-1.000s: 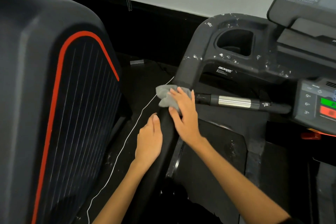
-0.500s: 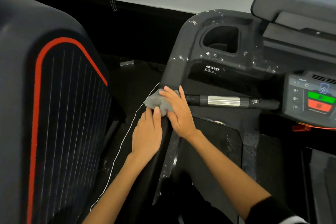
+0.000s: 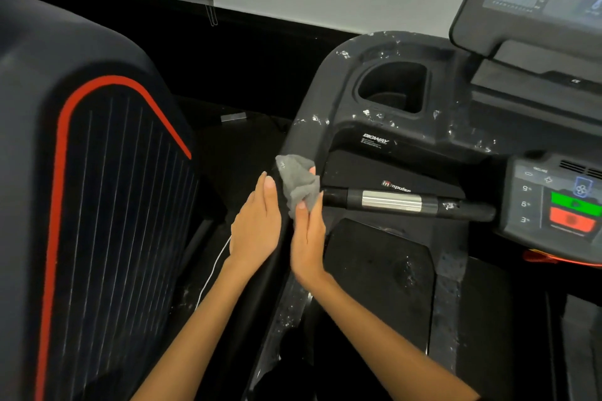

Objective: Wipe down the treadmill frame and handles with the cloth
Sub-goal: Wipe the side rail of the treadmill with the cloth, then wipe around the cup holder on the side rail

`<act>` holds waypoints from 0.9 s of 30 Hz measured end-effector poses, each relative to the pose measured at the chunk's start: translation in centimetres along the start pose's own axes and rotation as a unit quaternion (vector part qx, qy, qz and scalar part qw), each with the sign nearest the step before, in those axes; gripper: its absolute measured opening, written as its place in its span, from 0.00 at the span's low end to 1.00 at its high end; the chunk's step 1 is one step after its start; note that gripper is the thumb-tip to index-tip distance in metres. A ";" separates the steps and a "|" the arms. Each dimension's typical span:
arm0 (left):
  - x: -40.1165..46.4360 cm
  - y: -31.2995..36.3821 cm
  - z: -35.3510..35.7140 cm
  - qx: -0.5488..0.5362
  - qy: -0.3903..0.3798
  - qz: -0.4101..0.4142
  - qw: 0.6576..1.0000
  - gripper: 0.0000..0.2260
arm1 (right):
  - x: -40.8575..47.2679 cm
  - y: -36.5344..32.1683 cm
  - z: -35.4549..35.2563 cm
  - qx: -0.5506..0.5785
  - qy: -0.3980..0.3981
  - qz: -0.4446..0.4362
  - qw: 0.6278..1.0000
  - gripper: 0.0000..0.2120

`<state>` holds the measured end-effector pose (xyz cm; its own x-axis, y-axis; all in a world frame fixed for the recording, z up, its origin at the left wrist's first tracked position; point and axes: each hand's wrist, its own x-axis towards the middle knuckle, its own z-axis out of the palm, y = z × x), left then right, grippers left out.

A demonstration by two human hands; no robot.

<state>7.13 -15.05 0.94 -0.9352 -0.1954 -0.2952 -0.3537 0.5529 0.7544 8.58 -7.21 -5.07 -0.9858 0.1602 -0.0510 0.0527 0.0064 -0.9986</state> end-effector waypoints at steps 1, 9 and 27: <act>0.0 0.2 0.0 -0.016 -0.001 -0.013 1.000 0.25 | -0.7 0.0 -0.3 -0.005 -0.019 0.002 1.000 0.29; 0.7 1.2 0.4 -0.021 0.015 -0.031 0.999 0.27 | -0.2 -2.7 -4.5 0.038 -0.036 -0.011 0.999 0.24; 3.2 4.0 2.9 0.018 0.190 0.141 0.971 0.24 | 10.7 -5.4 -4.5 -0.102 -0.360 -0.105 0.922 0.21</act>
<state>2.74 -11.09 1.35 -0.9357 -0.3128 0.1630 -0.0882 0.6549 0.7506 -1.49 -1.14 -0.18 -0.8248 -0.5607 0.0732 -0.1946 0.1599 -0.9678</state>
